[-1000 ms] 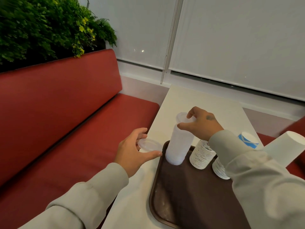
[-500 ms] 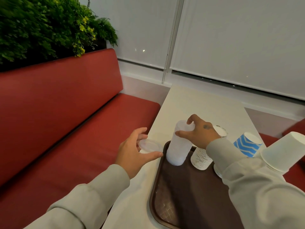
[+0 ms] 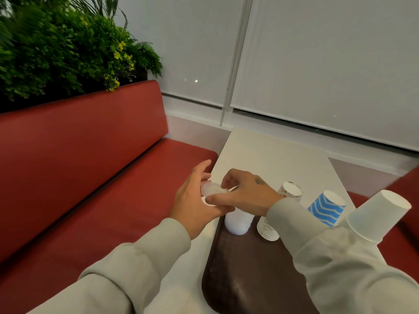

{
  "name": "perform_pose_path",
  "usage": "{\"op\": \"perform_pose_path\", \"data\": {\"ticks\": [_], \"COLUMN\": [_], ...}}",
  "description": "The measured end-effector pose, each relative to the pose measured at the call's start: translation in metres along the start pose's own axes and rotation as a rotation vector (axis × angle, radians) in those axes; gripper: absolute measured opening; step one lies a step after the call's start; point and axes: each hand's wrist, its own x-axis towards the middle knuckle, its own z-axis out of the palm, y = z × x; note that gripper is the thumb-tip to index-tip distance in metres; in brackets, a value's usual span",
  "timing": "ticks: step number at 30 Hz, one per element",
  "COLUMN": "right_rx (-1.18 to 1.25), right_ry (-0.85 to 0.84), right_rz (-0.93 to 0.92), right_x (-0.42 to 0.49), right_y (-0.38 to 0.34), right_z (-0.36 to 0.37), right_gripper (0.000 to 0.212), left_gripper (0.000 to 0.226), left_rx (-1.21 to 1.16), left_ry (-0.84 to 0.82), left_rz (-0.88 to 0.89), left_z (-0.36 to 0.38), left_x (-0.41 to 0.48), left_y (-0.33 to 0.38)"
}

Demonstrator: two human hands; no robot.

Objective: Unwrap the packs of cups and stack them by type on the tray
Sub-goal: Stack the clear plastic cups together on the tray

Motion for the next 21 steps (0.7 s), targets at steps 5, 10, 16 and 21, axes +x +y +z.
{"op": "perform_pose_path", "data": {"ticks": [5,10,16,21], "right_rx": [0.028,0.029,0.037,-0.039], "right_ry": [0.005,0.147,0.320,0.272], "right_rz": [-0.003,0.042,0.106,0.180], "right_x": [-0.003,0.005,0.013,0.022], "right_y": [-0.002,0.011,0.032,0.050], "right_z": [0.000,-0.015,-0.039,-0.035], "right_gripper": [0.042,0.046,0.048,0.049], "left_gripper": [0.104,0.106,0.097,0.095], "left_rx": [0.039,0.027,0.038,0.047], "left_ry": [-0.033,-0.056,-0.070,-0.133], "left_rz": [0.029,-0.003,-0.080,-0.138], "left_z": [0.003,0.010,0.021,0.038], "left_x": [0.003,0.006,0.013,0.019], "left_y": [0.003,-0.002,-0.010,-0.020]}}
